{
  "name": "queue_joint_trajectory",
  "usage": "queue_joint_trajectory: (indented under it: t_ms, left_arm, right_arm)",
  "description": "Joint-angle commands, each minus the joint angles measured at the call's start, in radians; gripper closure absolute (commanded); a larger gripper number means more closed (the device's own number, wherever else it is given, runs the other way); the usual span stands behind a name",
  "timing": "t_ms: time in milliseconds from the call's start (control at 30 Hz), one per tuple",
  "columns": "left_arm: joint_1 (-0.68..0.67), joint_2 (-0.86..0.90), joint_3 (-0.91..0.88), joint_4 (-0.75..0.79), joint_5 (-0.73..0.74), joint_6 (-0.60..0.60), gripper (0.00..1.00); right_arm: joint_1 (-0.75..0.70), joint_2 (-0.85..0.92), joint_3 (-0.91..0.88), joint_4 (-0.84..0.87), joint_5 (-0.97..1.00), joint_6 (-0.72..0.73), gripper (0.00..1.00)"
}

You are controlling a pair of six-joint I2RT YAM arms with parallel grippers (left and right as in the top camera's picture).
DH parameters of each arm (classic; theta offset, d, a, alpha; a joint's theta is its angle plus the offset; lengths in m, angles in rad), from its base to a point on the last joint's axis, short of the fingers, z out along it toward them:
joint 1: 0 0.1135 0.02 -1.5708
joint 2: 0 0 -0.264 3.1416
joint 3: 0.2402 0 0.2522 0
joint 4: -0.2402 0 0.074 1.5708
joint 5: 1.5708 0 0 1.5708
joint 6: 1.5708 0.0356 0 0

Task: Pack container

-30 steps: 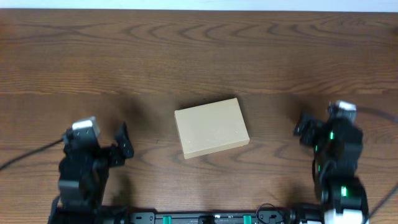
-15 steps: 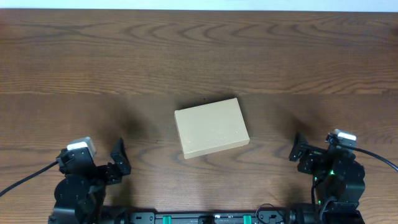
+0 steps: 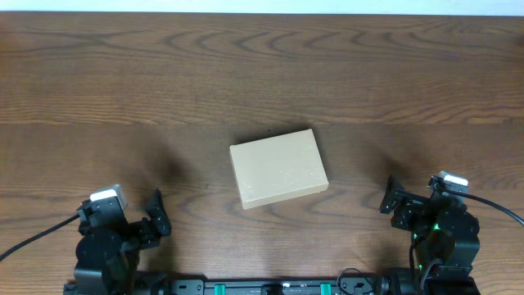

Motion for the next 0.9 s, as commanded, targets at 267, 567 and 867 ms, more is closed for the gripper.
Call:
queue_joint_trajectory:
  t_ms: [267, 567, 867]
  left_arm:
    - [-0.003, -0.006, -0.003, -0.213, -0.013, -0.003, 0.05]
    - [-0.003, -0.006, -0.004, -0.230, -0.013, -0.003, 0.05]
    - [-0.003, -0.006, -0.004, -0.230, -0.013, -0.003, 0.05]
  right_arm:
    - [0.010, -0.004, -0.008, -0.003, -0.007, 0.011, 0.01]
    - [0.048, -0.138, -0.012, 0.068, -0.040, -0.069, 0.01]
    - [0.108, -0.181, -0.175, 0.476, -0.083, -0.263, 0.01]
